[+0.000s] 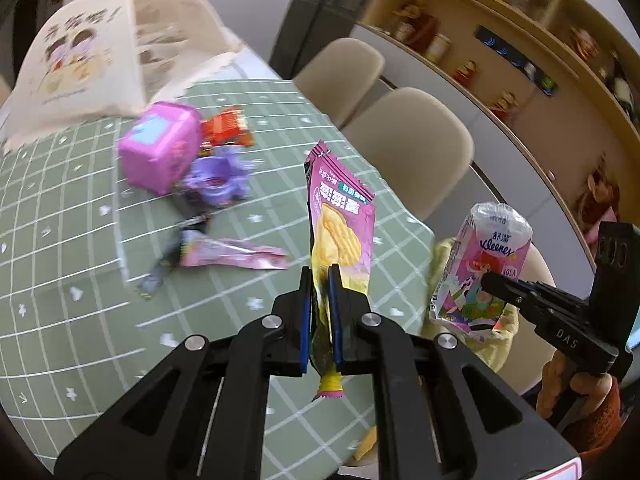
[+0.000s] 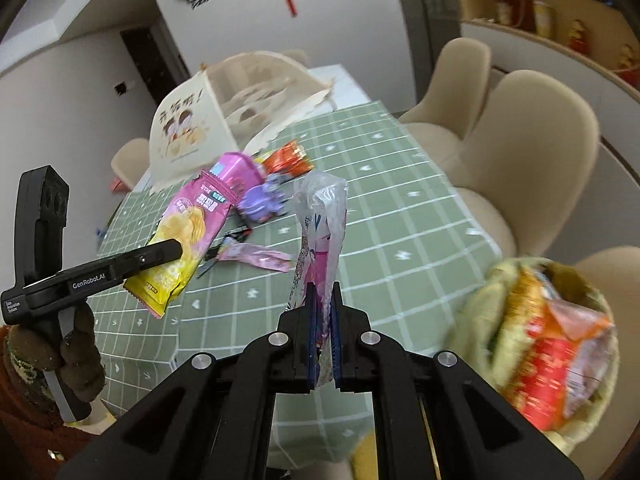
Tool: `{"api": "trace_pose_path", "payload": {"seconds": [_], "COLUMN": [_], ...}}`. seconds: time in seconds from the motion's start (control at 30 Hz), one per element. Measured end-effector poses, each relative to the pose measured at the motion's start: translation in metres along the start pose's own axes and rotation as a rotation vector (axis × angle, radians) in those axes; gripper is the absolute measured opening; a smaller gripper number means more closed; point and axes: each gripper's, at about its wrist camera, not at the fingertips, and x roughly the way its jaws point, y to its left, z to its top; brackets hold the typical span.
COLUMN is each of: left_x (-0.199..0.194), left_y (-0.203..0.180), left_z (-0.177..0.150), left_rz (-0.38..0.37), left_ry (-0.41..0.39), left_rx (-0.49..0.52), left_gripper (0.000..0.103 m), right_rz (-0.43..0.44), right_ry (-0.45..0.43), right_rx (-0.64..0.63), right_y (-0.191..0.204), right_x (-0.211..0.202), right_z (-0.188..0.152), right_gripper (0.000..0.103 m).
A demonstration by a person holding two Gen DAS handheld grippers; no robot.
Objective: Collect trash
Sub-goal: 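Carry the pink packet and tissue pack to the trash bag and release both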
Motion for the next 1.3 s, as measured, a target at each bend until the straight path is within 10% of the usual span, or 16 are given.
{"api": "trace_pose_path", "payload": {"seconds": [0.57,1.3], "left_x": [0.043,0.123], "left_y": [-0.151,-0.245], "left_z": [-0.011,-0.022], "left_rz": [-0.123,-0.209], "left_ry": [0.049,0.192], "left_rx": [0.147,0.197], "left_gripper": [0.008,0.008], "right_rz": [-0.118,-0.223], "right_ry": [-0.128,-0.136], "right_rx": [0.113,0.237], "right_y": [-0.113,-0.191], "right_x": [-0.099,-0.14], "right_z": [-0.041,-0.082], "right_gripper": [0.008,0.008]}}
